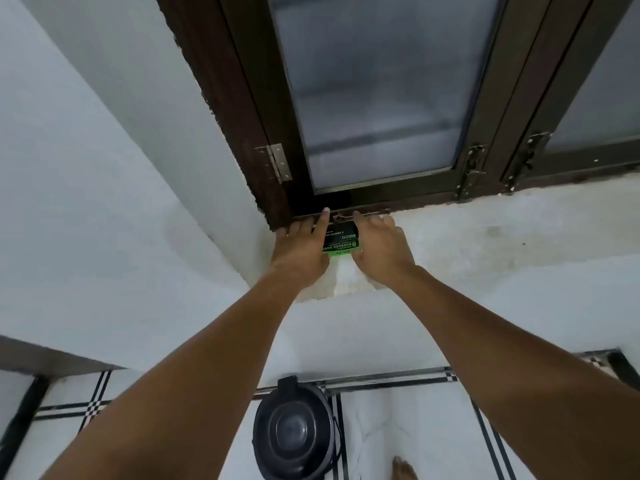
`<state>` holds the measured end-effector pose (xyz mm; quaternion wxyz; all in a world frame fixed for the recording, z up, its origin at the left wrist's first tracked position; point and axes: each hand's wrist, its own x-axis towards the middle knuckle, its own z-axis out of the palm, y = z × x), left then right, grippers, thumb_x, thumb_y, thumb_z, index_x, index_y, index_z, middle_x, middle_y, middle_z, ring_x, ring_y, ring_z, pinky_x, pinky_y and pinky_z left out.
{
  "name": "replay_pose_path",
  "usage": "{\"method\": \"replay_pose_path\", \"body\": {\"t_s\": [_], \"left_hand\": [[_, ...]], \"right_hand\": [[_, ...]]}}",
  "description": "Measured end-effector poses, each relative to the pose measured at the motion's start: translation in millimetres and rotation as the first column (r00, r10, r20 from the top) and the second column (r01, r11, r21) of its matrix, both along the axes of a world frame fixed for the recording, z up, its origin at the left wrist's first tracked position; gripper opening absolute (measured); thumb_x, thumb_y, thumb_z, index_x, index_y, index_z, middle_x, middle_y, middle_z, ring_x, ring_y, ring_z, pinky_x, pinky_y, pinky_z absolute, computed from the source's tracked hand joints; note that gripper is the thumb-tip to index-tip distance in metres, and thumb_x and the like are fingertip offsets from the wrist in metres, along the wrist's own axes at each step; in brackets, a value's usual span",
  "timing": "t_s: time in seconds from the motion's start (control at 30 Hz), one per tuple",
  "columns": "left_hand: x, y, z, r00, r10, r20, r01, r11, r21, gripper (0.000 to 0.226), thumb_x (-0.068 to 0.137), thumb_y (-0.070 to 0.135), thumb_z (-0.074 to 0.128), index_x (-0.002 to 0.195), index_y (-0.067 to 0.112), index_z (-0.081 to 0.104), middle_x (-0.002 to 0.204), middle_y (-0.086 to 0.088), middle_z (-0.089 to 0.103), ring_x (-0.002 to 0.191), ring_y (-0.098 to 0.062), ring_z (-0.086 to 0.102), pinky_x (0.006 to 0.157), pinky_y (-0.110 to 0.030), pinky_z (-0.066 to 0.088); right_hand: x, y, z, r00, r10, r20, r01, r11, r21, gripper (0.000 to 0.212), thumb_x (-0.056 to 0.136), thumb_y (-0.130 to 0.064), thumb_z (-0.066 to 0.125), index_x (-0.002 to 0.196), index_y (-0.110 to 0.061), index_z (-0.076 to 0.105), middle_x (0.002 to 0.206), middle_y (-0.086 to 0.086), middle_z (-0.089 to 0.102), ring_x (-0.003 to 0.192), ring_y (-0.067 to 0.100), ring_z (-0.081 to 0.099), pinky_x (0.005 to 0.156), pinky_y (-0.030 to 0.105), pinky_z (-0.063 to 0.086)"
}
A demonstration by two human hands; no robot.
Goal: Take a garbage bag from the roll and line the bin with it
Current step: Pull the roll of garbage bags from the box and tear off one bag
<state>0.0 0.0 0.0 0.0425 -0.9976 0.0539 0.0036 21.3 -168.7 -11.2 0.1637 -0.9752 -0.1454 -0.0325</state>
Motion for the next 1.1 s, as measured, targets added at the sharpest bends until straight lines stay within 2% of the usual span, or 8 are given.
{"method": "replay_pose_path", "body": {"t_s": [0.27, 0.33, 0.43, 0.5, 0.63, 0.73, 0.9, 1.1], "left_hand": [[-3.2, 3.1, 8.5, 1.000, 0.008, 0.018, -0.009, 0.997, 0.075, 0.048, 0.095, 0.022, 0.063, 0.140, 0.020, 0.047, 0.135, -0.008, 0.058, 0.124, -0.030, 0.051, 0.104, -0.049, 0.042], [-8.8, 6.3, 12.5, 0.999, 0.024, 0.035, -0.025, 0.999, 0.029, 0.047, 0.096, 0.025, 0.064, 0.139, 0.020, 0.046, 0.137, -0.007, 0.056, 0.123, -0.030, 0.051, 0.101, -0.048, 0.042], [-17.7, 7.7, 20.1, 0.997, 0.013, 0.080, -0.009, 0.999, -0.045, 0.052, 0.094, 0.026, 0.067, 0.141, 0.020, 0.044, 0.138, -0.009, 0.053, 0.123, -0.031, 0.049, 0.098, -0.045, 0.044], [-24.5, 5.0, 26.2, 0.992, -0.015, 0.124, 0.025, 0.997, -0.074, 0.055, 0.093, 0.021, 0.069, 0.142, 0.020, 0.044, 0.138, -0.009, 0.052, 0.123, -0.030, 0.047, 0.097, -0.043, 0.048], [-34.2, -5.9, 42.9, 0.973, -0.015, 0.229, 0.045, 0.991, -0.129, 0.050, 0.092, 0.022, 0.072, 0.136, 0.021, 0.047, 0.131, -0.009, 0.053, 0.118, -0.027, 0.048, 0.093, -0.040, 0.054], [-38.7, -12.9, 56.0, 0.958, -0.019, 0.286, 0.049, 0.994, -0.099, 0.051, 0.090, 0.022, 0.075, 0.134, 0.021, 0.049, 0.130, -0.009, 0.054, 0.118, -0.028, 0.049, 0.096, -0.043, 0.053], [-45.6, -22.4, 76.6, 0.940, -0.057, 0.336, 0.062, 0.998, -0.003, 0.052, 0.088, 0.017, 0.071, 0.134, 0.016, 0.047, 0.136, -0.010, 0.054, 0.118, -0.030, 0.051, 0.092, -0.042, 0.051], [-52.1, -23.5, 90.0, 0.953, -0.072, 0.295, 0.067, 0.997, 0.026, 0.066, 0.088, 0.025, 0.074, 0.144, 0.019, 0.040, 0.134, -0.006, 0.058, 0.122, -0.027, 0.048, 0.086, -0.038, 0.051]], "right_hand": [[-3.0, 6.3, 4.8, 0.997, -0.004, -0.075, 0.023, 0.968, 0.249, 0.051, 0.088, -0.015, 0.069, 0.137, -0.016, 0.056, 0.130, 0.010, 0.062, 0.120, 0.028, 0.050, 0.097, 0.039, 0.049], [-9.9, 6.9, 8.8, 0.990, -0.013, -0.142, 0.080, 0.876, 0.476, 0.048, 0.091, -0.010, 0.064, 0.138, -0.018, 0.055, 0.133, 0.007, 0.059, 0.120, 0.024, 0.051, 0.100, 0.038, 0.049], [-20.6, 10.5, 26.5, 0.927, -0.040, -0.372, 0.315, 0.620, 0.719, 0.033, 0.102, -0.018, 0.045, 0.133, -0.019, 0.057, 0.129, 0.006, 0.059, 0.107, 0.018, 0.057, 0.093, 0.034, 0.053], [-25.7, 11.0, 40.8, 0.849, -0.044, -0.526, 0.480, 0.479, 0.735, 0.032, 0.106, -0.026, 0.037, 0.129, -0.018, 0.058, 0.125, 0.010, 0.059, 0.105, 0.020, 0.058, 0.091, 0.038, 0.059], [-30.2, 2.3, 54.9, 0.748, -0.072, -0.660, 0.610, 0.467, 0.640, 0.041, 0.105, -0.053, 0.039, 0.125, -0.020, 0.054, 0.114, 0.010, 0.068, 0.093, 0.026, 0.073, 0.067, 0.032, 0.063], [-33.2, -5.7, 64.3, 0.691, 0.047, -0.721, 0.654, 0.383, 0.652, 0.048, 0.102, -0.060, 0.040, 0.124, -0.020, 0.055, 0.105, 0.012, 0.072, 0.080, 0.024, 0.076, 0.062, 0.030, 0.060], [-35.4, -15.2, 78.3, 0.716, 0.171, -0.677, 0.660, 0.148, 0.736, 0.031, 0.105, -0.036, 0.052, 0.117, -0.008, 0.060, 0.099, 0.018, 0.068, 0.069, 0.024, 0.065, 0.062, 0.031, 0.059], [-40.6, -22.3, 82.6, 0.758, 0.209, -0.617, 0.600, 0.144, 0.787, 0.024, 0.104, -0.019, 0.050, 0.120, -0.003, 0.056, 0.119, 0.022, 0.062, 0.092, 0.027, 0.068, 0.070, 0.036, 0.062]]}}
